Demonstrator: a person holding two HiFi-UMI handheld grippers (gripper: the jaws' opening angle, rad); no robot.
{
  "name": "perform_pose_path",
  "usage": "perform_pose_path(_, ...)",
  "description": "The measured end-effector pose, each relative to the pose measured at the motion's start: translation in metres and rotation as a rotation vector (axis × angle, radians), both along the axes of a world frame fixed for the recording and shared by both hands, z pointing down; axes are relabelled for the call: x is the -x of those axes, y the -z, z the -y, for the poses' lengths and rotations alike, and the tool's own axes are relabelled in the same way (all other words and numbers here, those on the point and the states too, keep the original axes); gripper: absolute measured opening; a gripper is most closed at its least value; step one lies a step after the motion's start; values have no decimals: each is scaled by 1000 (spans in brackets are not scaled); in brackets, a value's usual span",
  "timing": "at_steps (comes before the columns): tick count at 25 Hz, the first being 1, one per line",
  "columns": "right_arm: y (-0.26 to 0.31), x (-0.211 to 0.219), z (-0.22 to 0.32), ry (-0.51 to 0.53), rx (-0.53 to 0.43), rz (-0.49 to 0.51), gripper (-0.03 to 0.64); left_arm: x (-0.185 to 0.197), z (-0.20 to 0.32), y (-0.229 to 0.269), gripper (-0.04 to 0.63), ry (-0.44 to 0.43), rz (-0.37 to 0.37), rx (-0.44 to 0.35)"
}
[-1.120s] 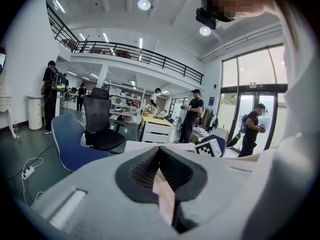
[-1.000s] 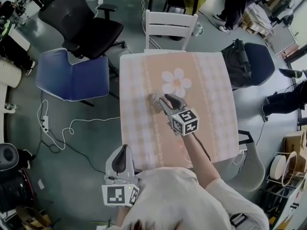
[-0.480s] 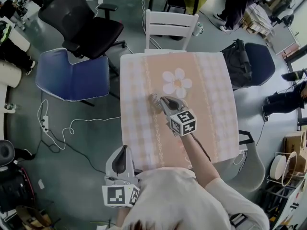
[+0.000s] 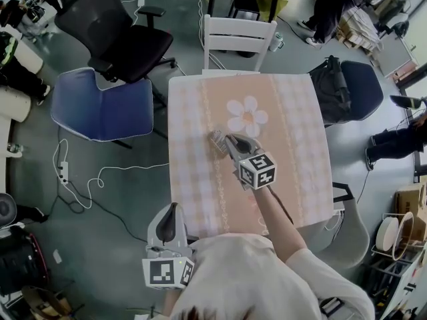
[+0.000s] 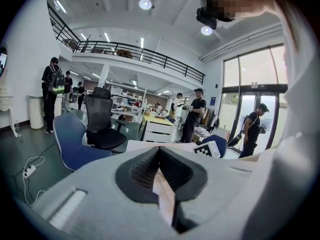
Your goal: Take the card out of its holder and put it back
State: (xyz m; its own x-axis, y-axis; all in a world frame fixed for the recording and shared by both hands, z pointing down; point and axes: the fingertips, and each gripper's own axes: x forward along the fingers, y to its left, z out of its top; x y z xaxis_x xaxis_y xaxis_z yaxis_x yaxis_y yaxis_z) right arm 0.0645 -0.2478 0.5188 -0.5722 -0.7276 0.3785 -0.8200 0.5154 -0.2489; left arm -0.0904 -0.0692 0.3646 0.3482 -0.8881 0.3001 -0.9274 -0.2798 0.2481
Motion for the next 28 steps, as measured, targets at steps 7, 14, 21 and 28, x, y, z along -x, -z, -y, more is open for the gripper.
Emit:
perform_pose_path(7, 9, -1, 1, -9, -12, 7, 15, 0, -1, 1, 0, 2, -5, -5)
perform_pose_path(14, 18, -4, 1, -25, -19, 19, 15, 0, -2, 3, 0, 2, -9, -11)
perform_pose_path(21, 25, -7, 3, -35, -36, 26, 15, -1, -4, 2, 0, -1, -11, -20)
perform_pose_path(28, 35, -9, 3, -44, -52, 32, 15, -2, -6, 6, 0, -2, -15, -28)
